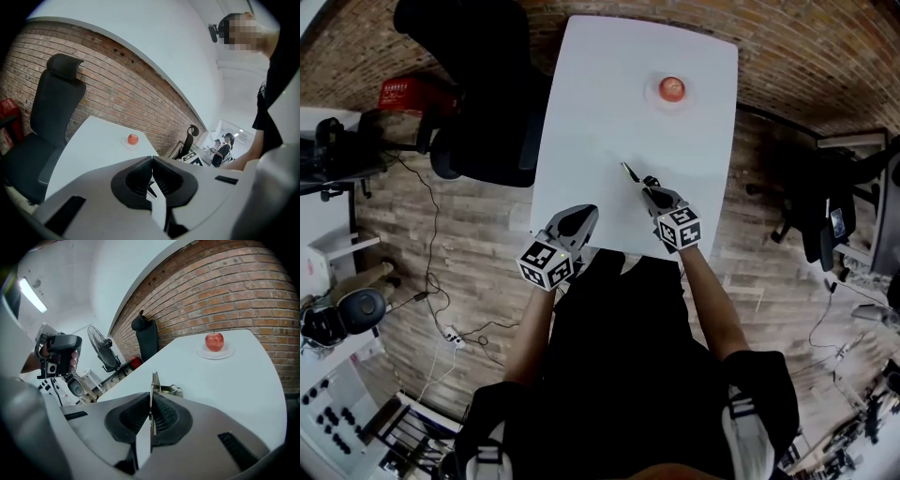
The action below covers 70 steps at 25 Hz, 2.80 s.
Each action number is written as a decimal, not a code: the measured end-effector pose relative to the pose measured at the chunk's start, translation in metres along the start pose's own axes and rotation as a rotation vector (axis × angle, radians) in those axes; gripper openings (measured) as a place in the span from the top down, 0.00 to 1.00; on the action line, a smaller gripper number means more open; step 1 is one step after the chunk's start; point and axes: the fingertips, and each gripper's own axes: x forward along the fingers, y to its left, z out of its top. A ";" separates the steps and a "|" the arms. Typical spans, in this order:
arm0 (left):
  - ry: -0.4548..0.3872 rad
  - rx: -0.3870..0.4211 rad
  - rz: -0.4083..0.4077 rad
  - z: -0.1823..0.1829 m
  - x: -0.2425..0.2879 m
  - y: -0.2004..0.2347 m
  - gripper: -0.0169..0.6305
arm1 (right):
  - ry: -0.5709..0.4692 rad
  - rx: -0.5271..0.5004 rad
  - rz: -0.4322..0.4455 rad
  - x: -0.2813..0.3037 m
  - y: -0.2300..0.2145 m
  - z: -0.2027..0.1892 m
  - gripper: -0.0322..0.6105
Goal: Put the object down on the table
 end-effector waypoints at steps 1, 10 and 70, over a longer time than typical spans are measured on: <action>-0.002 -0.003 0.004 0.000 -0.001 0.000 0.94 | 0.006 0.002 -0.003 0.002 -0.002 -0.001 0.95; -0.003 -0.031 0.015 -0.010 -0.001 -0.002 0.94 | 0.051 0.001 -0.001 0.015 -0.012 -0.009 0.95; 0.020 0.004 0.005 -0.012 -0.010 -0.002 0.94 | 0.033 0.135 -0.077 0.042 -0.043 -0.030 0.76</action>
